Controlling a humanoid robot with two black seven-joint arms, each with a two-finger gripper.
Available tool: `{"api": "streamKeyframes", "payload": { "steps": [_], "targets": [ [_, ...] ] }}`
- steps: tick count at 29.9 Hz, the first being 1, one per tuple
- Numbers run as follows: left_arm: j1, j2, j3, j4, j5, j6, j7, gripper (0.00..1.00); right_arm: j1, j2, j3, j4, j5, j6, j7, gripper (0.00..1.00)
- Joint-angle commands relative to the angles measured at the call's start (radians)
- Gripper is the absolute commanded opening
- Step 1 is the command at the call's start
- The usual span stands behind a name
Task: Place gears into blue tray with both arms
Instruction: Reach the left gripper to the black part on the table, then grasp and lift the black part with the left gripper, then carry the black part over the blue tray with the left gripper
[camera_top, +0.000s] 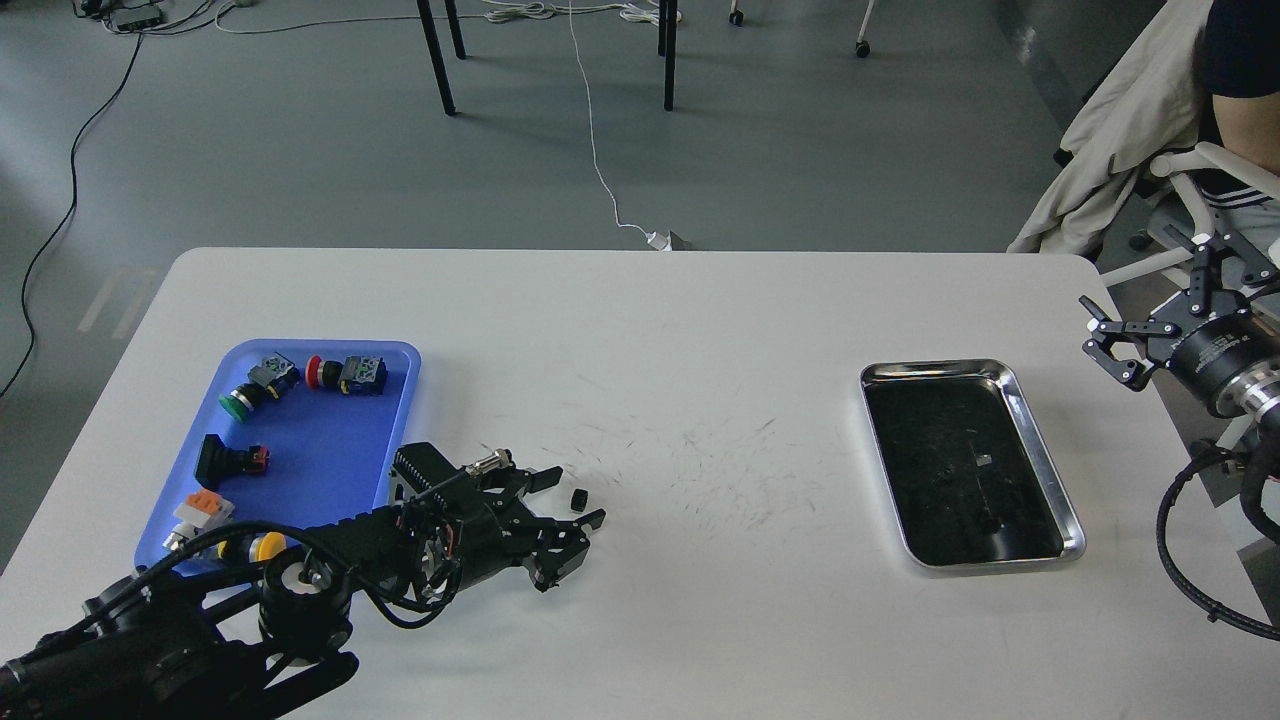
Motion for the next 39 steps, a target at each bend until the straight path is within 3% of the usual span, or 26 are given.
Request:
{"api": "streamKeyframes", "payload": {
  "steps": [1,7,10,13,18,24,26,34,39],
  "targets": [
    [0.0,-0.006,0.001,0.007,0.0,0.004,0.0,0.6,0.0,0.0,0.001,0.001,0.0,0.0,0.0,0.97],
    [0.0,-0.004,0.001,0.007,0.0,0.004,0.0,0.4,0.0,0.0,0.001,0.001,0.0,0.0,0.0,0.97],
    [0.0,-0.003,0.001,0.006,0.0,0.004,0.0,0.2,0.0,0.0,0.001,0.001,0.0,0.0,0.0,0.97],
    [0.0,0.002,0.001,0.006,0.0,0.004,0.0,0.1,0.0,0.0,0.001,0.001,0.0,0.0,0.001,0.97],
    [-0.029,0.04,-0.021,-0.059,0.0,0.004,-0.003,0.06,0.0,0.0,0.002,0.001,0.0,0.0,0.001,0.97],
    [-0.165,0.228,-0.057,-0.214,-0.083,-0.007,-0.011,0.06,0.002,0.002,0.002,0.001,0.0,0.0,0.001,0.97],
    [-0.191,0.302,-0.059,-0.234,-0.131,-0.006,-0.035,0.06,0.002,0.002,0.002,0.001,-0.001,0.0,0.001,0.97],
    [-0.173,0.523,-0.062,-0.209,-0.459,0.005,-0.146,0.06,0.002,0.002,0.002,0.001,-0.001,0.0,0.0,0.97],
    [-0.093,0.545,-0.062,-0.12,-0.689,0.016,-0.167,0.07,0.002,0.002,0.002,0.001,-0.005,0.0,0.001,0.97]
  ]
}}
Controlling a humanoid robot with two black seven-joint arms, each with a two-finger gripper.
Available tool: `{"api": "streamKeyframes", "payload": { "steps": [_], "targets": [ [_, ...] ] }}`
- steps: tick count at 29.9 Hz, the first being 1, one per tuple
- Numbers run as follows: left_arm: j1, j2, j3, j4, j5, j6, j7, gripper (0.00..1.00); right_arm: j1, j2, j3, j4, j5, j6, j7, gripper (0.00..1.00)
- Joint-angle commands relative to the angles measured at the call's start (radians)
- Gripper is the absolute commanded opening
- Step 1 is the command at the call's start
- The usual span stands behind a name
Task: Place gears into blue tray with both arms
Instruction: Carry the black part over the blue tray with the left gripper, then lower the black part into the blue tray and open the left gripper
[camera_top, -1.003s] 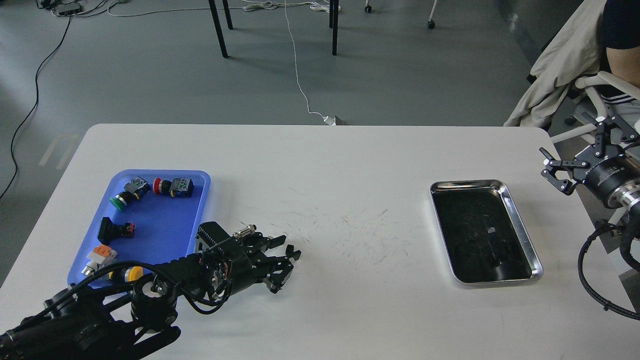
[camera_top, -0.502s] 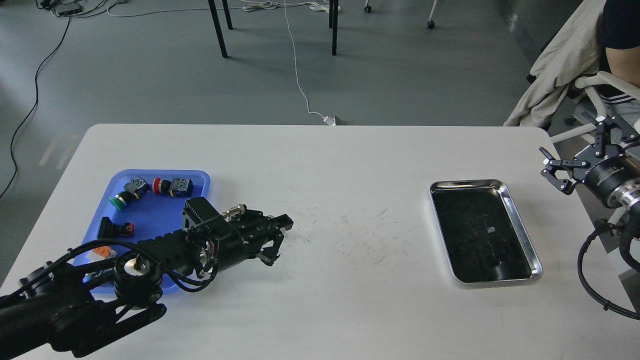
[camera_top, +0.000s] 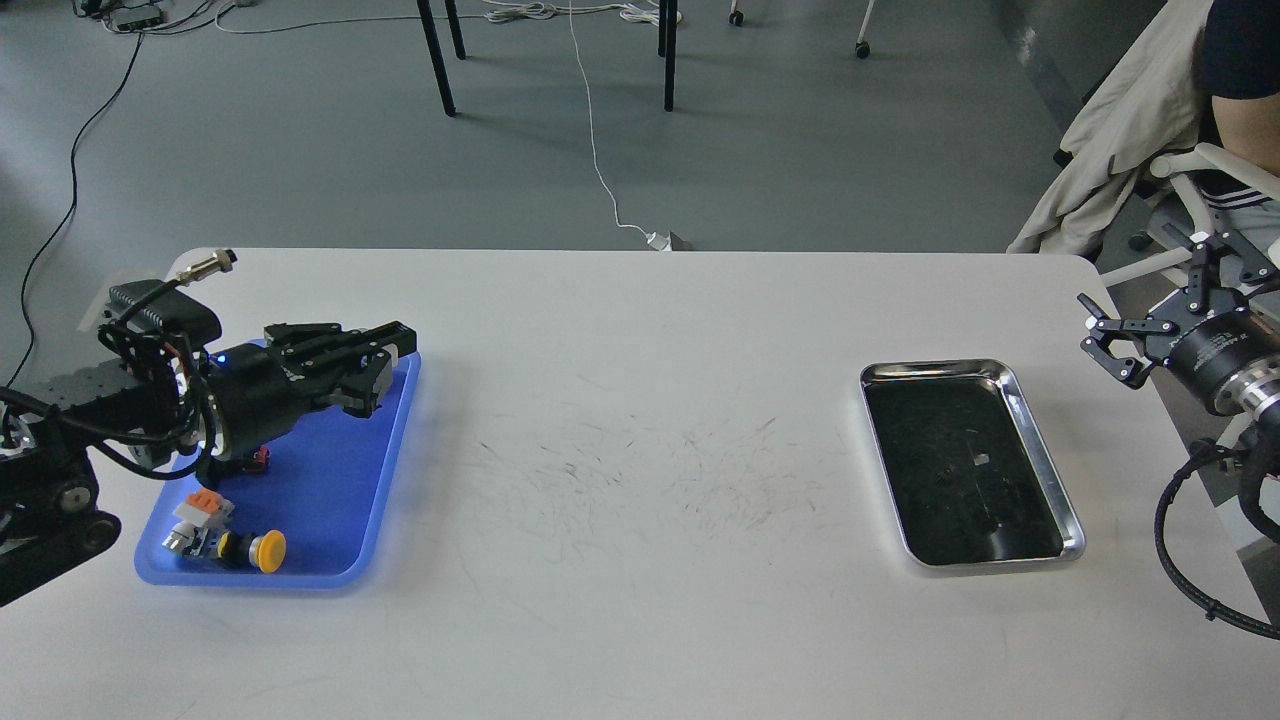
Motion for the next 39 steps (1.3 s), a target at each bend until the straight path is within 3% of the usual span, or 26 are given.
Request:
{"api": "streamKeyframes", "payload": {
  "steps": [1,12,26,30,33,36,39],
  "targets": [
    [0.035,0.003,0.001,0.058,-0.159,0.007,-0.008,0.07,0.0,0.001,0.0,0.0,-0.002,0.0,0.001,0.97],
    [0.1,-0.075,0.01,0.225,-0.417,-0.028,-0.008,0.08,0.004,0.004,-0.002,0.0,-0.005,0.0,0.001,0.97],
    [0.126,-0.118,0.008,0.294,-0.601,-0.166,0.01,0.12,0.003,0.004,-0.002,0.0,-0.005,0.0,-0.001,0.97],
    [0.124,-0.15,0.002,0.348,-0.635,-0.206,0.017,0.17,0.004,0.004,-0.003,0.0,-0.007,0.0,-0.001,0.97],
    [0.12,-0.155,-0.002,0.371,-0.637,-0.214,0.017,0.32,0.004,0.004,-0.003,0.0,-0.007,0.0,-0.001,0.97],
    [0.117,-0.157,-0.002,0.376,-0.638,-0.214,0.018,0.37,0.004,0.006,-0.002,0.0,-0.007,0.0,-0.001,0.97],
    [0.113,-0.157,-0.007,0.376,-0.638,-0.214,0.027,0.48,0.004,0.006,-0.002,0.0,-0.007,0.0,-0.001,0.97]
  ]
}}
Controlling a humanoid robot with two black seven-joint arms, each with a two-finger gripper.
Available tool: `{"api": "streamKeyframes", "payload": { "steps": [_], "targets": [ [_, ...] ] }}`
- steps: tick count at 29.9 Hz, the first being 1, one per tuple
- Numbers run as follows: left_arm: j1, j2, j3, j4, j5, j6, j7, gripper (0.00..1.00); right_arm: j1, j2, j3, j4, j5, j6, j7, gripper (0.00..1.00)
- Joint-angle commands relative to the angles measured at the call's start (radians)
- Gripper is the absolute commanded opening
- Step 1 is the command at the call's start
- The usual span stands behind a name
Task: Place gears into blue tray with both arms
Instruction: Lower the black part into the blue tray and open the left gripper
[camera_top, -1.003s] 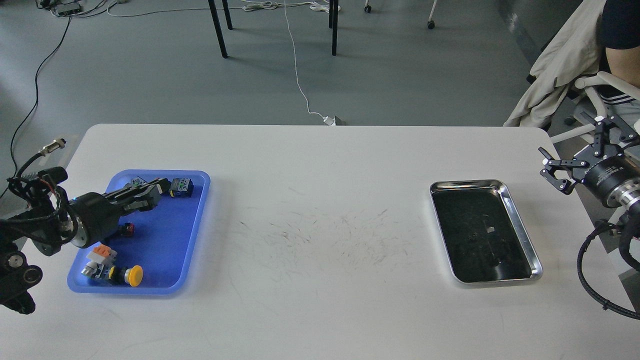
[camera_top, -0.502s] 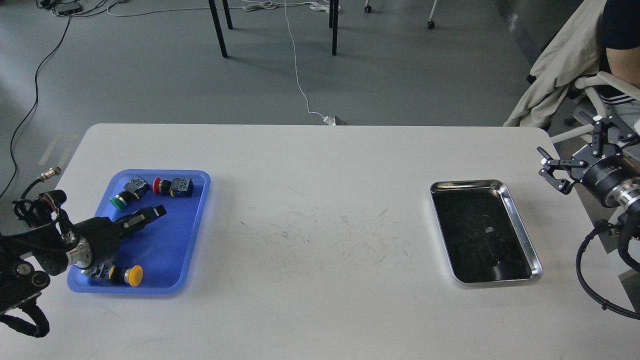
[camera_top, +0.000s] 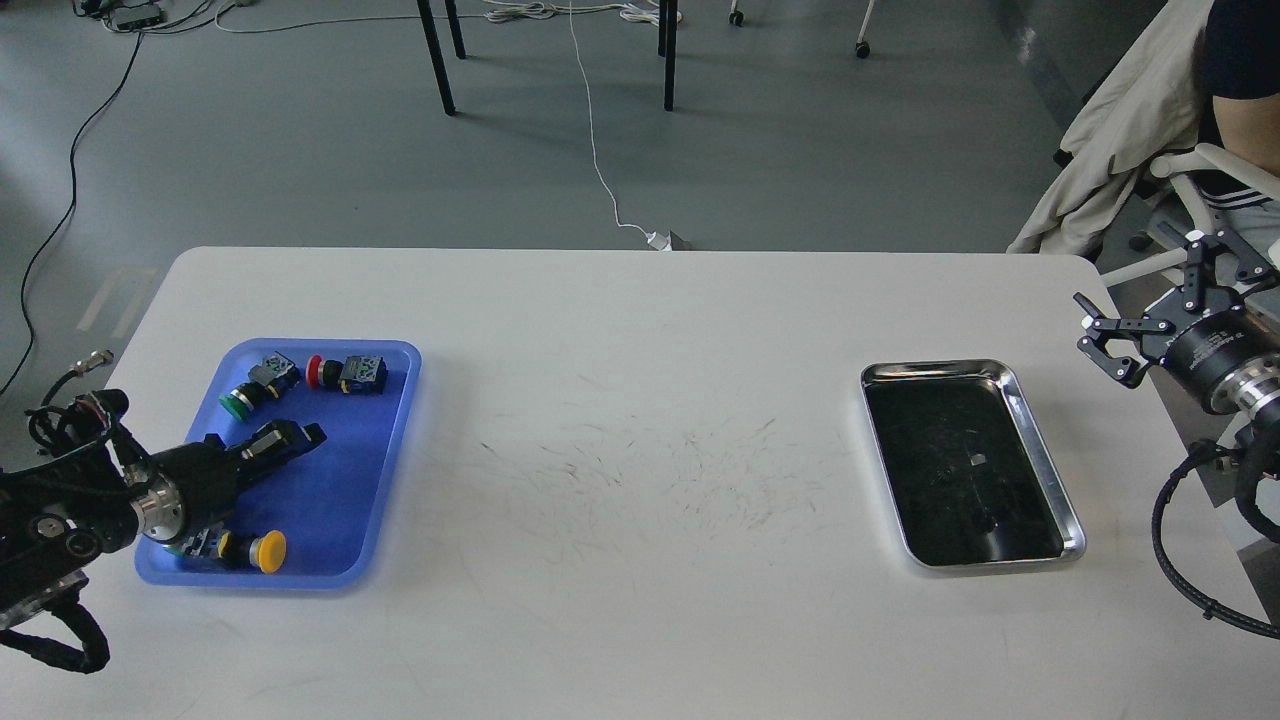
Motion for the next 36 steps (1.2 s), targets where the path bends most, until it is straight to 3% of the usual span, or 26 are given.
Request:
{"api": "streamKeyframes", "payload": {
  "steps": [1,6,16,22,36],
  "targets": [
    [-0.002,0.0,-0.004,0.001,-0.002,0.001,0.009,0.51,0.0,0.0,0.0,0.0,0.0,0.0,0.0,0.97],
    [-0.015,0.001,-0.007,0.001,-0.002,-0.001,0.011,0.72,0.0,0.0,0.0,0.0,0.0,0.0,0.0,0.97],
    [-0.032,0.007,-0.005,-0.001,-0.019,-0.002,0.011,0.91,0.003,0.002,0.0,0.0,0.0,0.0,0.0,0.97],
    [-0.032,0.01,-0.007,-0.001,-0.019,-0.002,0.011,0.97,0.005,0.002,-0.001,-0.002,0.0,0.0,0.0,0.97],
    [-0.032,0.01,-0.008,-0.002,-0.02,-0.027,0.011,0.98,0.005,0.002,-0.001,-0.002,0.0,0.0,0.0,0.97]
  ]
}}
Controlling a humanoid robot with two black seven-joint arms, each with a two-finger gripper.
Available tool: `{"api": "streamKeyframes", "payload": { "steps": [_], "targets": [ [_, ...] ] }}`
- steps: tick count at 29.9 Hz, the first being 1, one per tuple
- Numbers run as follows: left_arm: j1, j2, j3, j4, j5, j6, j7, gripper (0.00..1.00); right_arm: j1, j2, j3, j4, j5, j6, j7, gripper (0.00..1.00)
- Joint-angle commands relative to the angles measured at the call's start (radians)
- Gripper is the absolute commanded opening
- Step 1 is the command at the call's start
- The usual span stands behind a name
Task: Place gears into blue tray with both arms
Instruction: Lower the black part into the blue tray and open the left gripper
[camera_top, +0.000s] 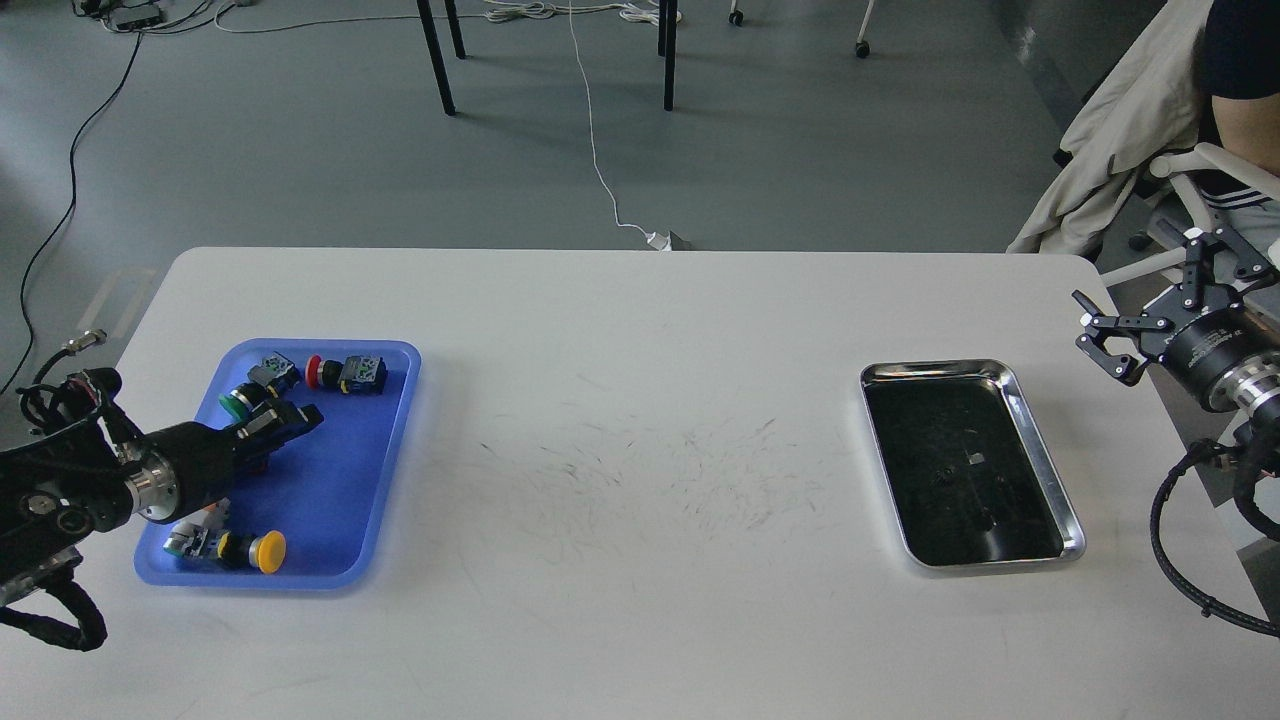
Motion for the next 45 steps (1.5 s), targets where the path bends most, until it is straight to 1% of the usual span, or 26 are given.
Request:
{"api": "streamKeyframes", "payload": {
  "steps": [1,9,10,11,12,14,15,16,17,18,19,20,33,45],
  "targets": [
    [0.0,-0.001,0.0,0.0,0.0,0.0,0.0,0.98,0.002,0.0,0.0,0.0,0.0,0.0,0.0,0.97],
    [-0.005,-0.001,0.0,0.0,0.0,0.0,0.0,0.97,0.0,0.0,0.0,0.0,0.0,0.0,0.0,0.97],
    [-0.005,0.0,0.0,0.0,0.0,0.0,-0.002,0.93,0.0,0.0,-0.001,0.0,0.0,0.0,0.0,0.97],
    [-0.005,0.0,0.0,0.0,0.002,0.002,-0.002,0.77,0.0,0.0,0.0,0.0,0.0,0.0,0.0,0.97],
    [-0.005,0.003,0.005,0.0,0.015,0.002,-0.006,0.42,0.0,0.0,0.0,0.0,0.0,0.0,0.0,0.97],
    [-0.006,0.009,0.005,-0.005,0.012,-0.015,-0.011,0.23,0.0,0.0,0.0,0.0,0.0,0.0,0.0,0.97],
    [-0.006,0.014,0.0,-0.003,0.003,-0.029,-0.005,0.24,0.0,0.0,0.0,0.0,0.0,0.0,0.0,0.97],
    [-0.005,0.011,-0.002,-0.002,0.0,-0.031,-0.005,0.32,0.0,0.0,0.0,0.0,0.0,0.0,0.0,0.97],
    [-0.006,0.011,-0.002,0.0,-0.002,-0.032,-0.005,0.65,0.0,0.0,0.0,0.0,0.0,0.0,0.0,0.97],
    [-0.006,0.013,0.0,0.0,0.0,-0.038,-0.006,1.0,0.0,0.0,0.0,0.0,0.0,0.0,0.0,0.97],
    [-0.008,0.013,0.0,0.0,0.0,-0.04,-0.009,0.97,0.002,0.0,-0.001,0.0,0.0,0.0,0.0,0.97],
    [-0.008,0.013,0.0,0.0,0.0,-0.04,-0.008,1.0,0.002,0.0,0.0,0.0,0.0,0.0,0.0,0.97],
    [-0.008,0.011,-0.002,0.0,-0.002,-0.04,-0.005,1.0,0.003,0.0,-0.001,0.0,0.0,0.0,0.0,0.97],
    [-0.008,0.011,-0.002,-0.008,-0.002,-0.041,-0.011,1.0,0.005,0.0,-0.001,-0.001,0.0,0.0,0.0,0.97]
  ]
}}
